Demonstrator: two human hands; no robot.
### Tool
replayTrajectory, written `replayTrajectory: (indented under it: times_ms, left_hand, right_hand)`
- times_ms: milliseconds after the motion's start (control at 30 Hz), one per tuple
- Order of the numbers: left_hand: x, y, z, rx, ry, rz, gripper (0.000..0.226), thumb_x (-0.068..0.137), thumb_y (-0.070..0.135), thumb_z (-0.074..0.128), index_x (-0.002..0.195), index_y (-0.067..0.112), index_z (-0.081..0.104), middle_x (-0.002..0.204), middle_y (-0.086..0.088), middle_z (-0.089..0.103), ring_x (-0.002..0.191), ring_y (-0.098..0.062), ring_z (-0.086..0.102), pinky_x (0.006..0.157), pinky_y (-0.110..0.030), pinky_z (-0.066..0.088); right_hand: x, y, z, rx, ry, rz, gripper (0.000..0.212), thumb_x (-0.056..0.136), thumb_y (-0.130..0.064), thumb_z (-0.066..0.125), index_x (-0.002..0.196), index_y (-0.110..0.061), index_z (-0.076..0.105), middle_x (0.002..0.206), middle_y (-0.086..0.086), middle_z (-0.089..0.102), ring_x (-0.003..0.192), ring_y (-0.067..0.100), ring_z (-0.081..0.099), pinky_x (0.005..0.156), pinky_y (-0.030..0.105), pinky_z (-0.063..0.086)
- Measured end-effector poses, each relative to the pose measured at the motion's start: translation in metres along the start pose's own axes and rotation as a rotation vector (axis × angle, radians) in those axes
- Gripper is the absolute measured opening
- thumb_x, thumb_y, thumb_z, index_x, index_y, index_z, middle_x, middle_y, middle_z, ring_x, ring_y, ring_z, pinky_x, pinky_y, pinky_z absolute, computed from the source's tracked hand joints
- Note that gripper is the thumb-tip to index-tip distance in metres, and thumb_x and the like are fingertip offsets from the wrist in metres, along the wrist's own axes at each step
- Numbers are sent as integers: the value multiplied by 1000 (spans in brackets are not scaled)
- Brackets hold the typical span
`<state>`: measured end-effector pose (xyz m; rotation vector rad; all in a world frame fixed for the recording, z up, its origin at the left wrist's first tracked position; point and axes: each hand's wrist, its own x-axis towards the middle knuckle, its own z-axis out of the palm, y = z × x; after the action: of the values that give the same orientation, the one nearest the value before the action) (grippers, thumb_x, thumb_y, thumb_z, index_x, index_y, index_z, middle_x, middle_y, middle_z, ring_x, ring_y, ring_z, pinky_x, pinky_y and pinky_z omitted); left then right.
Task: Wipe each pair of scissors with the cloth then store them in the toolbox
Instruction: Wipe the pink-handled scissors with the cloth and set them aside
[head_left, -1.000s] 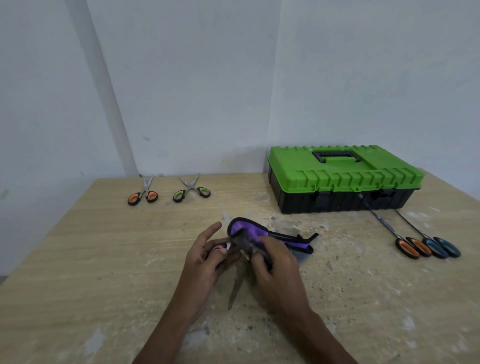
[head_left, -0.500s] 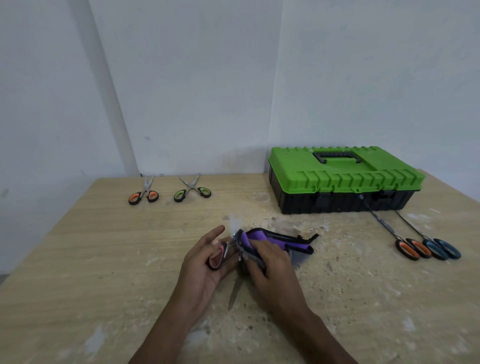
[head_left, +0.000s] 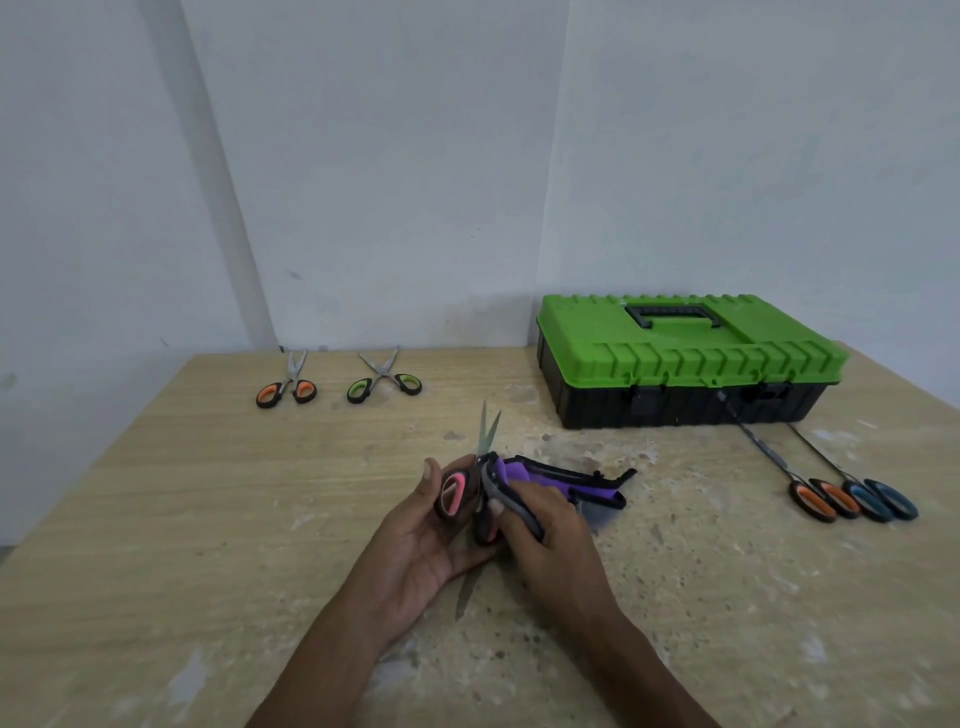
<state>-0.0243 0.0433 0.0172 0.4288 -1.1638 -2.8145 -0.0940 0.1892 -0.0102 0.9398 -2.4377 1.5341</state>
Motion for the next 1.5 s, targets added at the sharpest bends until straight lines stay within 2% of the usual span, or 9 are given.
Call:
replayTrajectory:
  times_ms: [133,267,367,533,733,900,1100,1267,1500]
  left_hand:
    - [-1,2,0,-87,-24,-35,61,94,50,52,131,4,65,133,-22,66,116,-34,68,97,-55,57]
    - [4,4,-6,-148,51,35,53,90,36,63,128,-1,60,132,-22,66,115,-35,67,94,-58,57]
    - [7,6,-8,47,125,192,53,84,26,68,128,-1,61,126,-17,70,111,-31,72,88,-48,62]
    - [3,1,-4,536,163,410,59,72,32,76,129,20,65,117,2,73,104,-7,72,78,-22,60]
    - [6,-5,-9,639,176,446,48,74,38,74,121,27,66,110,8,74,104,-10,71,84,-28,59]
    - [8,-4,-8,513,102,405,30,103,17,52,128,13,68,116,-11,76,109,-32,72,92,-47,59]
    - [10,-5,-6,498,123,379,33,91,23,64,124,22,71,113,-4,78,107,-28,73,89,-48,61]
    - [11,-3,-5,469,44,337,47,94,34,52,139,25,58,120,-5,76,112,-28,72,96,-47,58]
    - [13,-8,-4,558,-12,323,45,92,39,52,137,35,58,133,9,69,124,-13,65,105,-38,52]
  right_hand:
    - [-1,-2,1,16,22,11,28,96,-44,54,118,-33,68,108,-18,63,108,4,55,93,35,47]
    - [1,2,-4,53,201,34,19,101,-28,55,117,-35,62,106,-15,64,101,5,59,85,40,52]
    - [1,8,-7,-217,220,-26,40,100,-35,50,139,-26,51,120,-11,57,110,8,50,92,37,48]
    - [-4,-7,3,-400,-53,-137,73,94,-74,32,151,-29,38,145,-12,45,134,10,34,110,35,29]
    - [-6,-23,11,-155,-22,-145,38,102,-50,43,137,-40,52,119,-34,56,114,-11,45,101,22,33]
    - [1,-6,10,90,133,97,30,105,-31,49,132,-31,61,119,-20,65,114,-1,58,97,34,51]
    - [0,-11,10,-320,286,-197,25,97,-27,55,119,-23,66,112,-11,59,106,12,54,87,39,46]
    - [2,-16,17,-338,256,-128,43,91,-52,60,124,-25,64,113,-9,56,106,13,52,88,33,43]
    - [8,-26,13,-297,233,-138,28,94,-34,67,119,-26,59,105,-16,59,97,5,49,81,25,42]
